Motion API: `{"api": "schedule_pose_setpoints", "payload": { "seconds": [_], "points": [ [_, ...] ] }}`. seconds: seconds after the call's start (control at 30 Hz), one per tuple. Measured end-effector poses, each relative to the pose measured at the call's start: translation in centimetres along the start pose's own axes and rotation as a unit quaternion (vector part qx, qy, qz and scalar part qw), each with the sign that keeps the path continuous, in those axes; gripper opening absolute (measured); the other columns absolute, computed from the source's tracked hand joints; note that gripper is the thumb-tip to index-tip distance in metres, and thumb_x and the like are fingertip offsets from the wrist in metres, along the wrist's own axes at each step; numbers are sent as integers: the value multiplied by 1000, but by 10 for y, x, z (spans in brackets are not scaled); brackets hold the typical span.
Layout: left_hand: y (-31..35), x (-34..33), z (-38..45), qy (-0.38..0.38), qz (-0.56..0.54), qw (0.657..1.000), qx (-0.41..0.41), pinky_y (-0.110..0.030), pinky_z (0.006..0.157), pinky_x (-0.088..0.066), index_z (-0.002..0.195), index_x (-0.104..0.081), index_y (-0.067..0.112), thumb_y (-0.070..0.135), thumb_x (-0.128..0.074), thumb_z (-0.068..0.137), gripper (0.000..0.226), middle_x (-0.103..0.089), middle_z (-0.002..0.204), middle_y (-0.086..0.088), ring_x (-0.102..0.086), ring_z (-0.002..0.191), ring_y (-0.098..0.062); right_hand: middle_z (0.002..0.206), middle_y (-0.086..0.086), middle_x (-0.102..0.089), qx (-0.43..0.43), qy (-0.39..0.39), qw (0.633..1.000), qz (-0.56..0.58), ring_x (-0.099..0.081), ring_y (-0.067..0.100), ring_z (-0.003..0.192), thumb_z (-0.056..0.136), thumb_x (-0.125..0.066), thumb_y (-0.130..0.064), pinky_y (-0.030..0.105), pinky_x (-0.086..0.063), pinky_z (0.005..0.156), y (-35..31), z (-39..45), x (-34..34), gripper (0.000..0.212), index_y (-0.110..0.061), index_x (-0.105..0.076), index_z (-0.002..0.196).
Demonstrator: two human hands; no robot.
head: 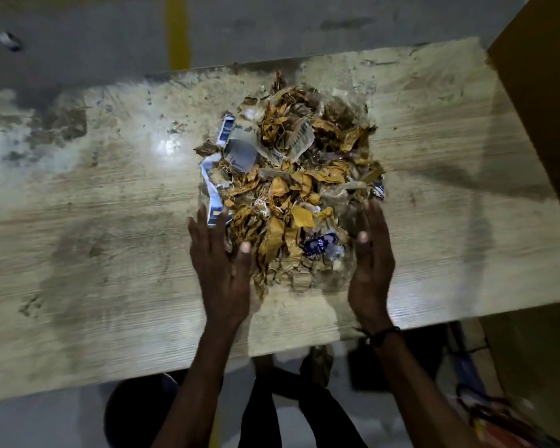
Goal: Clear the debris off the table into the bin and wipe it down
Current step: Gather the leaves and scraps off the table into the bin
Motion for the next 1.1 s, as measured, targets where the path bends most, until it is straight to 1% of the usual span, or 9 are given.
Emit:
{"api": "schedule_pose_setpoints", "payload": {
  "seconds": [0.1,0.2,0.33,0.43,0.5,0.7,0.87,0.97,1.1],
  "points": [
    [15,-21,-10,-19,-3,1000,-13,-66,126,-19,163,-36,31,44,-46,108,57,-15,177,7,-5,164,-19,166,1,-44,-9,8,1000,-1,-34,18,157,110,-47,-34,40,-36,125,-6,-8,-14,46,-20,-53,154],
    [25,-39,-15,-18,-35,999,-18,-62,123,-28,159,-46,24,44,-49,108,55,-25,173,6,-17,162,-19,167,-2,-42,-32,-12,999,-11,-29,14,159,108,-47,-45,23,-31,123,-9,-9,-33,51,-24,-54,154],
    [35,-53,-15,7,-68,998,7,-49,124,-32,153,-52,29,47,-51,106,50,-35,166,7,-27,155,-15,164,-10,-43,-32,-41,998,26,-31,9,157,110,-56,-34,28,-36,121,-21,-16,-54,43,-24,-57,151],
    [44,-60,-14,21,-118,992,37,-19,119,-29,146,-52,38,47,-51,105,42,-39,158,12,-31,149,-8,166,-4,-42,-36,-56,996,51,-33,5,155,110,-55,-26,13,-36,113,-28,-23,-64,40,-18,-59,149],
    [48,-63,-14,28,-148,987,52,-10,114,-27,142,-51,42,48,-49,105,37,-40,150,22,-34,146,-6,167,-2,-41,-56,-63,994,74,-35,3,154,111,-53,-22,9,-37,109,-30,-26,-67,38,-16,-60,148],
    [42,-68,-12,46,-224,969,91,-33,117,-43,134,-60,41,45,-56,104,30,-52,144,0,-49,141,-18,164,-1,-46,-112,-89,978,152,-41,4,151,113,-47,-15,16,-38,115,-24,-28,-78,36,-11,-60,147],
    [43,-67,-10,41,-286,946,149,-45,115,-48,127,-69,33,23,-64,107,23,-59,137,-2,-58,132,-12,158,-8,-53,-159,-102,961,202,-46,10,149,111,-53,-34,42,-40,123,-27,-33,-83,31,-48,-66,135],
    [50,-62,-9,32,-310,934,174,-37,113,-49,124,-71,26,18,-66,106,21,-60,136,-4,-60,129,-11,154,-4,-58,-179,-103,955,211,-52,16,145,110,-56,-36,50,-42,122,-30,-33,-83,36,-31,-63,145],
    [64,-47,-5,38,-325,928,176,-29,111,-49,125,-71,21,16,-67,104,22,-61,136,-5,-59,130,-11,143,1,-67,-192,-91,953,218,-62,16,135,111,-54,-27,41,-51,113,-45,-30,-81,37,-16,-63,144]
  ]
}}
Point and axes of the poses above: each hand's wrist, its own z-axis towards the middle knuckle, its own x-axis out of the back of the hand, y = z × x, the point moved 9 cm from there along z, towards the middle knuckle
